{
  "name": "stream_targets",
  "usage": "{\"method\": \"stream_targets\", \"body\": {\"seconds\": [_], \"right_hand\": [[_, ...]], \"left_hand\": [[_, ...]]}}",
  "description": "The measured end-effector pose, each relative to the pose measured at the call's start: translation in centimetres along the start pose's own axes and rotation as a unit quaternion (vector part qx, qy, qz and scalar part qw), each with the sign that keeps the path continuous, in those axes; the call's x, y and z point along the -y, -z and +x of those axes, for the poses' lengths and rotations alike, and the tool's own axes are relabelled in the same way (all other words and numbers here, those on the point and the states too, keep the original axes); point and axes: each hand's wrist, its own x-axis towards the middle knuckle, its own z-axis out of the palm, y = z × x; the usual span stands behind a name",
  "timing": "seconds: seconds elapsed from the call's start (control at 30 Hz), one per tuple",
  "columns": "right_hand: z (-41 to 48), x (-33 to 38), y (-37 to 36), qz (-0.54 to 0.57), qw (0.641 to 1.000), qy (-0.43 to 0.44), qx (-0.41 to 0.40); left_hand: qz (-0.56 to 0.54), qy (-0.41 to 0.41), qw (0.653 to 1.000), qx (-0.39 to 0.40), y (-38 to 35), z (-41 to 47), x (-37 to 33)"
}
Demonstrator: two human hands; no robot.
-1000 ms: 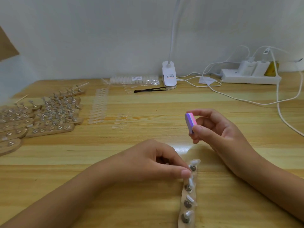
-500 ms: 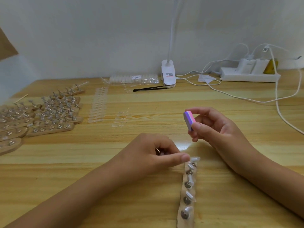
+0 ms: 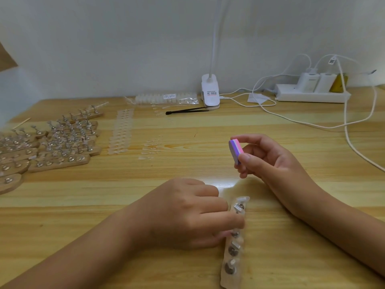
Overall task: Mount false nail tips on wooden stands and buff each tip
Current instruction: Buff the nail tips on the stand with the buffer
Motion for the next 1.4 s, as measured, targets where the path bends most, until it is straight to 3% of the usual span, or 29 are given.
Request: {"method": "stream_targets", "body": {"seconds": [0.17,0.23,0.3,0.37,0.43,0.5,0.53,0.6,0.8,1.0,1.27,1.4], "right_hand": [[0.0,-0.1,0.1,-0.005,1.0,0.0,0.005],[0.1,-0.2,0.3,-0.001,1.0,-0.003,0.003],[0.1,-0.4,0.5,0.015,1.0,-0.009,0.0],[0.2,-0.5,0.5,0.03,0.999,-0.015,0.004],[0.2,-0.5,0.5,0.03,0.999,-0.015,0.015],[0.2,-0.5,0.5,0.032,0.999,-0.013,0.018],[0.2,-0.5,0.6,0.034,0.999,-0.013,0.017],[0.2,-0.6,0.6,0.041,0.999,-0.016,0.018],[0.3,-0.5,0.6,0.093,0.994,-0.027,0.043],[0.3,-0.6,0.5,0.094,0.994,-0.025,0.043],[0.3,-0.7,0.8,0.077,0.996,-0.016,0.051],[0.1,-0.7,0.7,0.071,0.992,-0.006,0.102]], "left_hand": [[0.013,0.004,0.999,-0.033,0.0,-0.2,0.2],[-0.042,0.054,0.993,-0.095,0.0,-0.1,0.3],[-0.164,0.155,0.96,-0.167,-0.1,0.0,0.5],[-0.3,0.295,0.881,-0.214,0.0,0.2,0.6],[-0.466,0.412,0.75,-0.227,0.0,0.5,0.8],[-0.578,0.472,0.623,-0.233,-0.2,0.7,0.9],[-0.593,0.487,0.596,-0.237,-0.3,0.7,1.0],[-0.593,0.492,0.592,-0.236,-0.4,0.8,1.1],[-0.59,0.462,0.628,-0.211,-0.7,1.2,0.6],[-0.641,0.451,0.593,-0.185,-0.5,1.5,0.3],[-0.624,0.468,0.599,-0.182,-0.9,1.3,0.6],[-0.625,0.463,0.606,-0.169,-1.0,1.5,0.6]]}}
